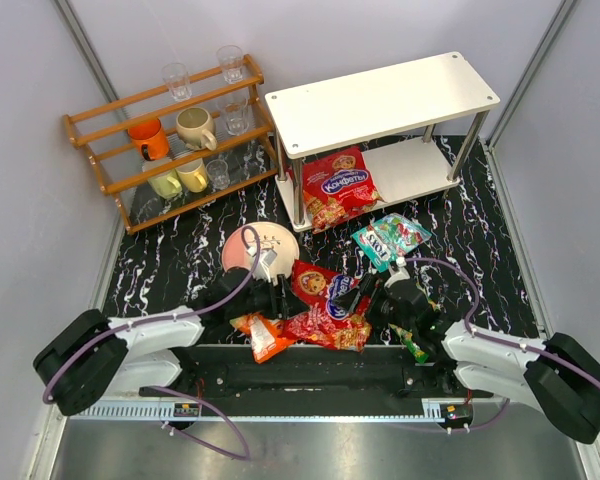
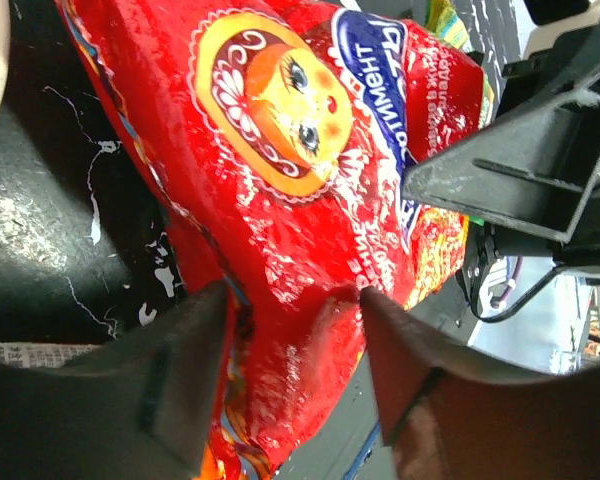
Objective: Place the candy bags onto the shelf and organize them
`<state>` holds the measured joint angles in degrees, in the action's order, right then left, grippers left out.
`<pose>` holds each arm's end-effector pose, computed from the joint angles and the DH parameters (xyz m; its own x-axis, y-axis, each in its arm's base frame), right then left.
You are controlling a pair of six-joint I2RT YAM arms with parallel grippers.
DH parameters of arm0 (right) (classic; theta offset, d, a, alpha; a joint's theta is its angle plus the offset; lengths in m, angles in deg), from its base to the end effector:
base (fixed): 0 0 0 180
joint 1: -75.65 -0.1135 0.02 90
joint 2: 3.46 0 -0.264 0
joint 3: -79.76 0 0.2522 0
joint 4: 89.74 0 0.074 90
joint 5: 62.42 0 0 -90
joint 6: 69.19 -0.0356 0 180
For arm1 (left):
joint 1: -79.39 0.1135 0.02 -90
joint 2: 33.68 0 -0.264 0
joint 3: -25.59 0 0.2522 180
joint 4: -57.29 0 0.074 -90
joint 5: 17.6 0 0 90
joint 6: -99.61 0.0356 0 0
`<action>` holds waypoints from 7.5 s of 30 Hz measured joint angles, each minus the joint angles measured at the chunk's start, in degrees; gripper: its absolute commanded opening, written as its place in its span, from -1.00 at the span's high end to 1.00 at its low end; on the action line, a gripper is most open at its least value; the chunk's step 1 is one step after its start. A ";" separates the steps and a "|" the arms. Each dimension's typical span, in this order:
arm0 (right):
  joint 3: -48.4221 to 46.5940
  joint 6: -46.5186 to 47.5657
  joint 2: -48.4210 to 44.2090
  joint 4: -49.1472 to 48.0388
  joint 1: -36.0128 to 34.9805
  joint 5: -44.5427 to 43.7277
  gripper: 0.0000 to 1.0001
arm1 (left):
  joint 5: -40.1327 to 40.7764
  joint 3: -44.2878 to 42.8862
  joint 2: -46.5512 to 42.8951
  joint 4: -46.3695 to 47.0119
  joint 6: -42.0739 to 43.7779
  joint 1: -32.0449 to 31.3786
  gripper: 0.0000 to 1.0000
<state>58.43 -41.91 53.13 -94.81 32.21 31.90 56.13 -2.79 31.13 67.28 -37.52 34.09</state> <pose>0.1254 0.1224 0.1332 -0.8188 0.4452 -0.3625 -0.0114 0.6186 0.7856 0.1388 -0.1544 0.1545 -0.8425 -0.1489 -0.5177 0.3547 0.5700 -0.7411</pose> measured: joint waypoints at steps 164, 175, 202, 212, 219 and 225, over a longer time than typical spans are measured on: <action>-45.44 13.57 50.18 -32.35 41.81 -1.86 -0.99 | 18.25 -30.32 -22.91 -48.13 13.22 -7.15 -0.96; -35.91 18.99 35.67 -29.64 41.72 -1.92 -0.99 | 18.18 -30.32 -23.61 -48.13 12.94 -7.15 -0.96; -44.13 16.31 49.11 -30.75 43.06 3.72 -0.71 | 18.10 -30.32 -23.45 -48.11 12.74 -7.15 -0.97; -37.75 17.31 42.64 -29.33 43.06 2.56 -0.92 | 17.90 -30.32 -23.45 -48.09 12.17 -7.15 -0.97; -33.27 18.58 36.54 -24.44 43.08 0.52 -0.94 | 17.75 -30.23 -23.45 -48.06 11.61 -7.15 -0.97; -28.37 19.93 27.87 -18.86 43.08 -1.07 -0.96 | 17.55 -30.23 -23.45 -48.06 11.45 -7.15 -0.97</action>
<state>30.06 -21.98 81.00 -113.67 75.29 30.83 73.68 -33.01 7.68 19.22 -26.07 26.94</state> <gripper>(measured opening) 0.973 0.984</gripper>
